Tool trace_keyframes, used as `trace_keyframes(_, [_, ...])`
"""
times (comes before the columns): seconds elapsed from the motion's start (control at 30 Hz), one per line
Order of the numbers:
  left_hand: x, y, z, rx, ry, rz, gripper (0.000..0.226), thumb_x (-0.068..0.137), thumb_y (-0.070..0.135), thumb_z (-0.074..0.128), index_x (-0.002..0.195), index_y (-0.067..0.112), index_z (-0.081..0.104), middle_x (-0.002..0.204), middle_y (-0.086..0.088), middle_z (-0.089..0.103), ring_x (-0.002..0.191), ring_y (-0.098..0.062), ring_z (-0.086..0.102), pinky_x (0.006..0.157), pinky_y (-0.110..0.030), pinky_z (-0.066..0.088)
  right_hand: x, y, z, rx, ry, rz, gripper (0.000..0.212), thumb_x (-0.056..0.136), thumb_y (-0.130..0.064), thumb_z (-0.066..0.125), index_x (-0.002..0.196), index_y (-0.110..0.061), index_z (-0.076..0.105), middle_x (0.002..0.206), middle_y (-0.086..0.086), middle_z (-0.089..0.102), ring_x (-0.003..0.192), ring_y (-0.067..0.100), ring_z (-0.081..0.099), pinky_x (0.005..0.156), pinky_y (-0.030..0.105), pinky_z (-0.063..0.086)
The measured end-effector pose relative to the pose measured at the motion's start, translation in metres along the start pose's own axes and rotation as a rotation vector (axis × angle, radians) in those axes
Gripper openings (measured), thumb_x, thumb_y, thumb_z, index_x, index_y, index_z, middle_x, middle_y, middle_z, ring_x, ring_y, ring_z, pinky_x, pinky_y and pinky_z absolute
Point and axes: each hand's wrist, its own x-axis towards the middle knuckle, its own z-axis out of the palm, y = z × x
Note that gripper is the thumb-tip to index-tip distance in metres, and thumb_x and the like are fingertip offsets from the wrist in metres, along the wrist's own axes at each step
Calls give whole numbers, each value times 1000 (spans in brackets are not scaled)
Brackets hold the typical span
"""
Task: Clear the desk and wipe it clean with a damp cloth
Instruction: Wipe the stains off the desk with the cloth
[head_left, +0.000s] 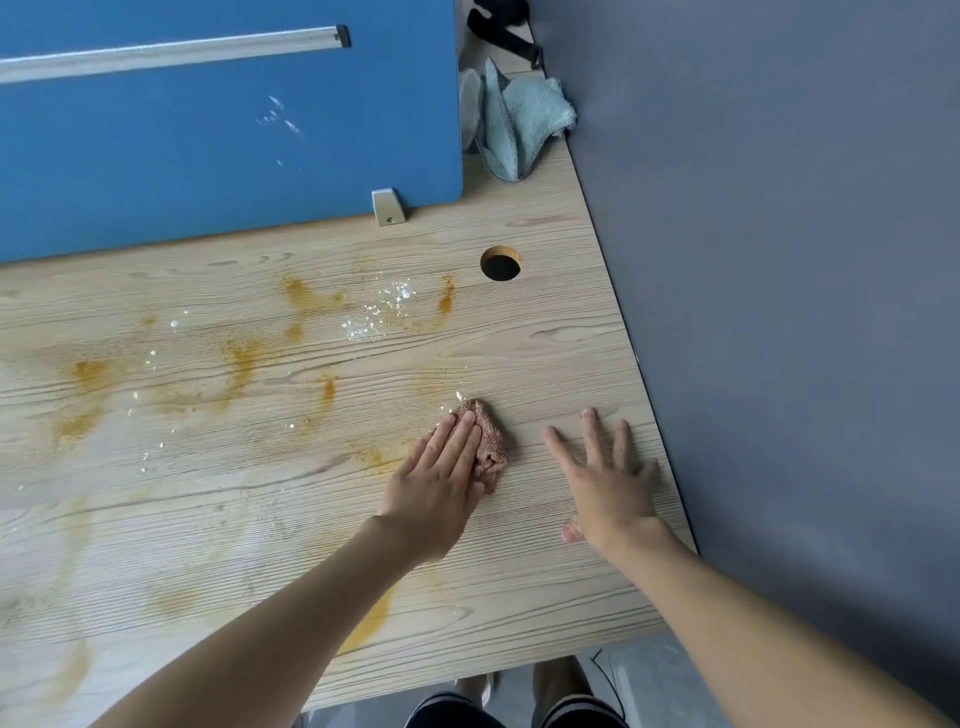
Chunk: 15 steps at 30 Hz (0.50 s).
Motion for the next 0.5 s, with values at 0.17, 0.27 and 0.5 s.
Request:
trace_keyframes(0.17, [30,11,-9,9,-46,-40,67,98,52,-6,149,15,-26,158,-2,-31,146,-23,-29,120,-37,-17,1,-2,1,-9,7,14,130,77,-46,82,152,-43,-24,157,11,-40,147,49,-21,112,74,22])
trace_keyframes(0.27, [45,12,-11,22,-52,-38,66,103,49,3,150,14,-27,158,-2,-33,146,-23,-30,122,-39,-14,2,-2,-1,-40,17,11,131,74,-50,83,153,-42,-21,160,12,-34,148,50,-18,112,73,23])
trace_keyframes(0.5, [4,-6,-2,52,-30,-67,71,98,50,3,157,10,5,165,-6,0,152,-27,0,121,-35,-1,23,-1,-22,94,37,-10,129,60,-52,90,154,-43,2,160,14,-26,148,46,-22,112,76,13])
